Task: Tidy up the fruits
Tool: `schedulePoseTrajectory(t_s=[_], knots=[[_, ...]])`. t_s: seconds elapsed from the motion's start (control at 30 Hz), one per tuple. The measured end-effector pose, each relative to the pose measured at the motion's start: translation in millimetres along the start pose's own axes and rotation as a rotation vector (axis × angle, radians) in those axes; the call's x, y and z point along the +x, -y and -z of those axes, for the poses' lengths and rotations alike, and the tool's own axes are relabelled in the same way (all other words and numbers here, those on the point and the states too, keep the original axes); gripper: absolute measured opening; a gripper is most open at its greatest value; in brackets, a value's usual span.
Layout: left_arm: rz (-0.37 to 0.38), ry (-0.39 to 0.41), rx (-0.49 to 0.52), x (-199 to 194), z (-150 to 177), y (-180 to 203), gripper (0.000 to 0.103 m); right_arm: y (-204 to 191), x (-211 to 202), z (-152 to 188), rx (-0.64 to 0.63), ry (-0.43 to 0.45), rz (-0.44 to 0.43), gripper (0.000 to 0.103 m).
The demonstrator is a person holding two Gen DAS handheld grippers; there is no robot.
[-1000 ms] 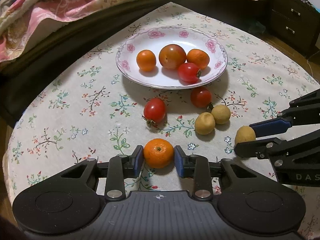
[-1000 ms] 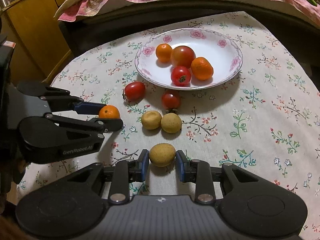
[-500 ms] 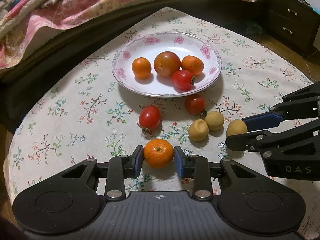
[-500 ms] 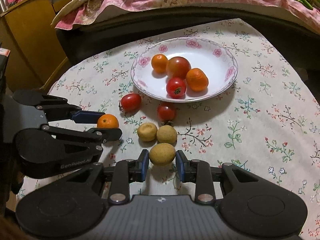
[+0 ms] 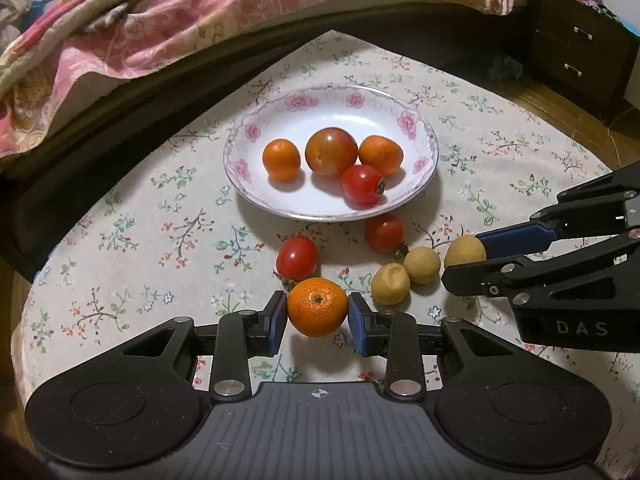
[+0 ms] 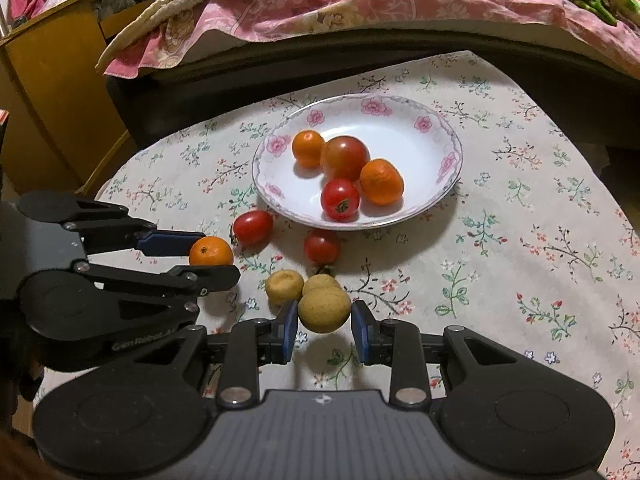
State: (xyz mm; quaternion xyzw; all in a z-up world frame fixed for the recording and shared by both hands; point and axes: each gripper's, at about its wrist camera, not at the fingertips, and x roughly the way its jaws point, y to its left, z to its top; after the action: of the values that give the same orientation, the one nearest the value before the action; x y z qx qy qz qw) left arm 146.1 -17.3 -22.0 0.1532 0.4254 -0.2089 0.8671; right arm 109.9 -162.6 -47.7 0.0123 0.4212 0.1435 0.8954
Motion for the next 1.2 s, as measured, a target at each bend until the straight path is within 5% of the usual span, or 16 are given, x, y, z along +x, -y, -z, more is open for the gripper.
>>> schedulePoseTrajectory(t_s=[0.4, 0.73, 1.2], knots=[[0.001, 0.033, -0.008, -2.9, -18.0, 0.2, 0.042, 8.6, -4.5, -15.1, 0.028, 0.036, 0.005, 0.033], [0.035, -0.027, -0.038, 1.6, 15.0, -11.6, 0.043, 13.3, -2.6, -11.3, 0.040, 0.023, 0.002, 0.032], [0.055, -0.019, -0.045, 18.2, 1.4, -2.5, 0.047, 10.8, -1.2, -10.9, 0.040, 0.017, -0.015, 0.033]])
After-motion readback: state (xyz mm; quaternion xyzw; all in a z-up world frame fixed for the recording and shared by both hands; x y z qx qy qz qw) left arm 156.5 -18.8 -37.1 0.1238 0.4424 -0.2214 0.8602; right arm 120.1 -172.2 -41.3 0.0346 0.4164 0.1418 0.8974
